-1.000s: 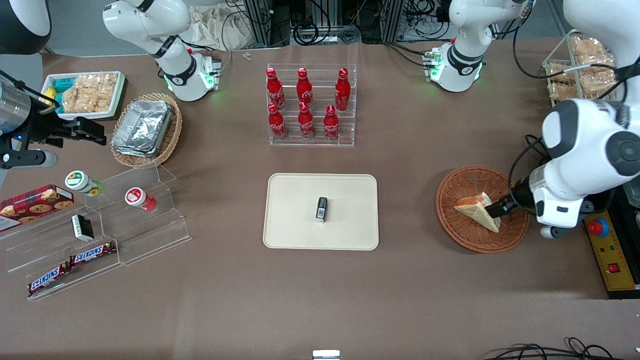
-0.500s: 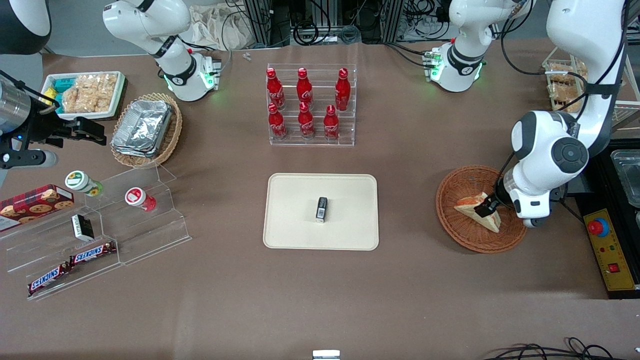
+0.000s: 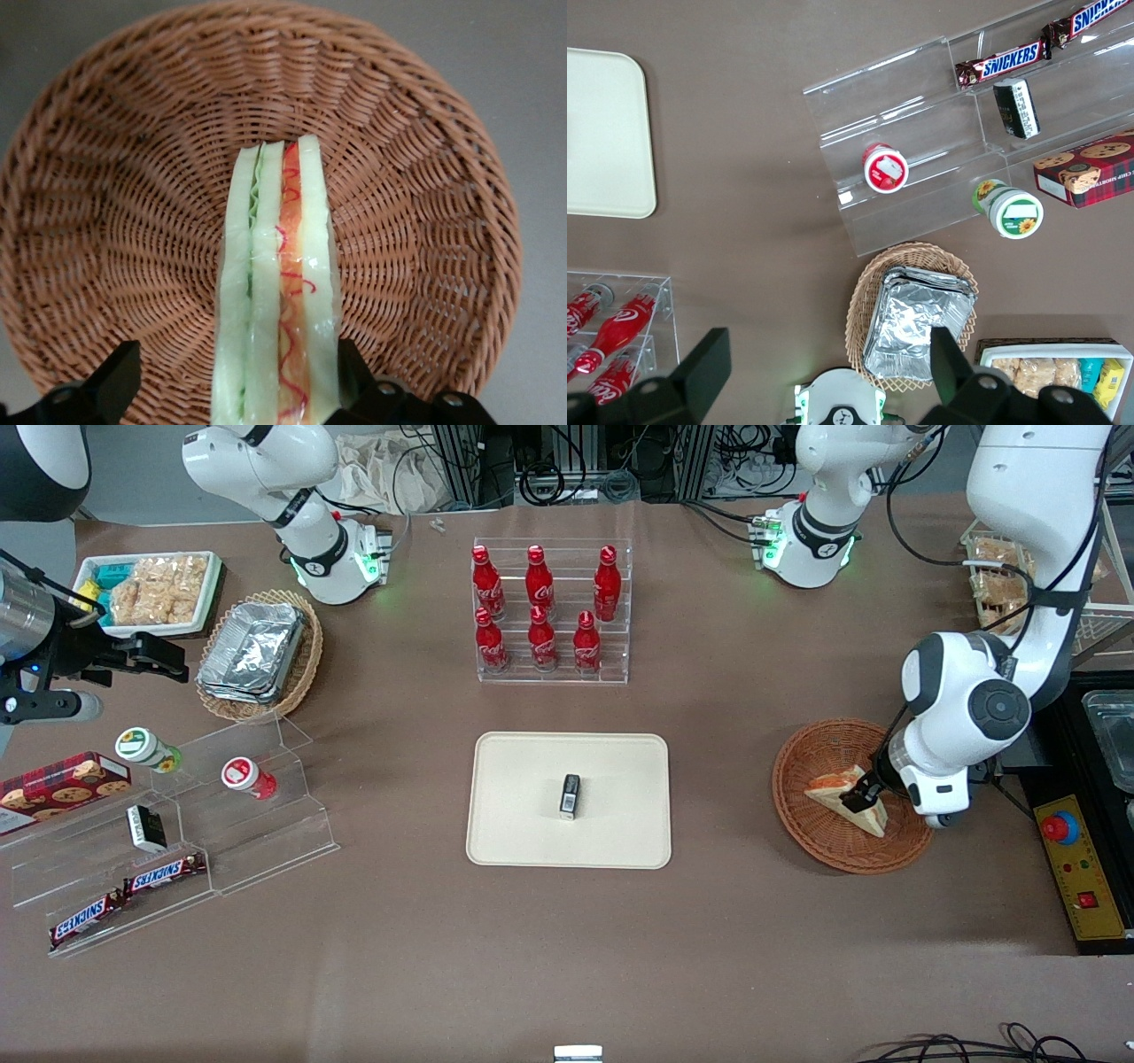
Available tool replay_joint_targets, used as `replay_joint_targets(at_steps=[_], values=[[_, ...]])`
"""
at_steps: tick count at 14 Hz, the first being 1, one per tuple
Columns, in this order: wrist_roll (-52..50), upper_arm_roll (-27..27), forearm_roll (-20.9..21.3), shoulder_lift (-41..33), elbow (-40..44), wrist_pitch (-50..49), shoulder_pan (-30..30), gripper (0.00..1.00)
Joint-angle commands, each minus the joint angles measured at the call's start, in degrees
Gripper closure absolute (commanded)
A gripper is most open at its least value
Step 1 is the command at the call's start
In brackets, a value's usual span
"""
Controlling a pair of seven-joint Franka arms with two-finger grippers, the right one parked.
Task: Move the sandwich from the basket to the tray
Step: 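Close the left gripper on the sandwich and lift it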
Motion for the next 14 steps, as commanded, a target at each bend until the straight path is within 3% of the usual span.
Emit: replay_joint_targets(at_steps=[1, 2, 3, 7, 10, 14], values=[[-5.74, -0.02, 1.91, 0.97, -0.73, 3.28, -0.05, 0.63], [-7.40, -0.11, 2.00, 1.06, -0.12, 3.29, -0.14, 0.91], [-7.42, -0.11, 2.00, 1.06, -0.03, 3.29, -0.23, 1.00], [-7.16, -0.37, 2.09, -0.16, 4.00, -1.43, -0.49, 1.00], [-4.36, -1.77, 2.35, -2.53, 11.73, -15.91, -1.02, 1.00], [2.58, -9.75, 2.09, -5.19, 24.97, -35.06, -1.02, 1.00]])
